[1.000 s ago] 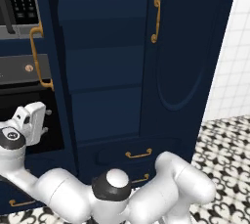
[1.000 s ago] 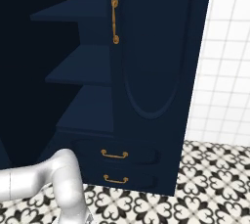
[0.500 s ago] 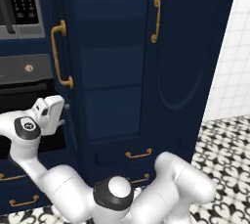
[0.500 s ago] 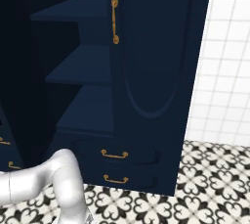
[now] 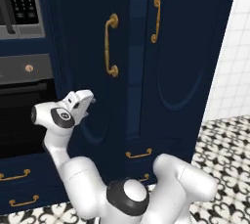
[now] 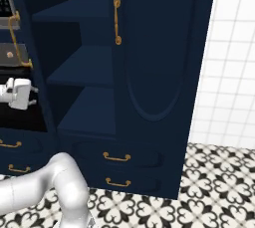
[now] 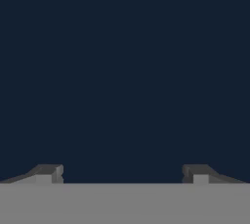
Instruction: Pick the kettle from the counter and place it on the tray. Then pick the mug from the cabinet and place it on the tray. Then close the cabinet doors.
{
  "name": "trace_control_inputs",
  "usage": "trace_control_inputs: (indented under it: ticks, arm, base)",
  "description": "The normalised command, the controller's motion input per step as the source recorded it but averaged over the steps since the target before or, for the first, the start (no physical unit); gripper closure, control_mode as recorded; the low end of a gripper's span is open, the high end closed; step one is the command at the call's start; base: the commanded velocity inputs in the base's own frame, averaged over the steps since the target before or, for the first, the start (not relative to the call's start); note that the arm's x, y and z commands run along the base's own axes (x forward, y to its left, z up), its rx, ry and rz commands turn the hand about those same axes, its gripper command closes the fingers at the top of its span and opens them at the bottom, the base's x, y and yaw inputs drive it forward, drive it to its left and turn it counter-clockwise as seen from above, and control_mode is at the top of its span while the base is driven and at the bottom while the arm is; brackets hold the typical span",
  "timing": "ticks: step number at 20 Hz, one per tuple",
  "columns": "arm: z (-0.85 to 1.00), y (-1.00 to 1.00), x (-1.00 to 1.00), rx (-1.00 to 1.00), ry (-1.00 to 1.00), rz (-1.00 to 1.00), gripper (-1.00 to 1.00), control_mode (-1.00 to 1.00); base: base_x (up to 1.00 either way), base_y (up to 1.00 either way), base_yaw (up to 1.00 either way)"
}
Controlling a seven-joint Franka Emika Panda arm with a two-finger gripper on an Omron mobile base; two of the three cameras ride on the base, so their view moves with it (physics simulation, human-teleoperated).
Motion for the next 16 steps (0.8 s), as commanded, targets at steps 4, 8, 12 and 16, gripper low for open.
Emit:
trace_control_inputs:
  ticks: [4,8,12,16]
  arm:
    - [0.0,-0.96,0.57,0.1,-0.04,0.02,-1.0,-1.0]
    - [0.0,-0.89,0.62,0.1,-0.06,0.07,-1.0,-1.0]
    - [0.0,-0.76,0.76,0.11,-0.07,0.14,-1.0,-1.0]
    - [0.0,-0.69,0.88,0.12,-0.07,0.18,-1.0,-1.0]
  base:
    - [0.0,0.0,0.0]
    - [0.0,0.0,0.0]
    - [0.0,0.0,0.0]
    - [0.0,0.0,0.0]
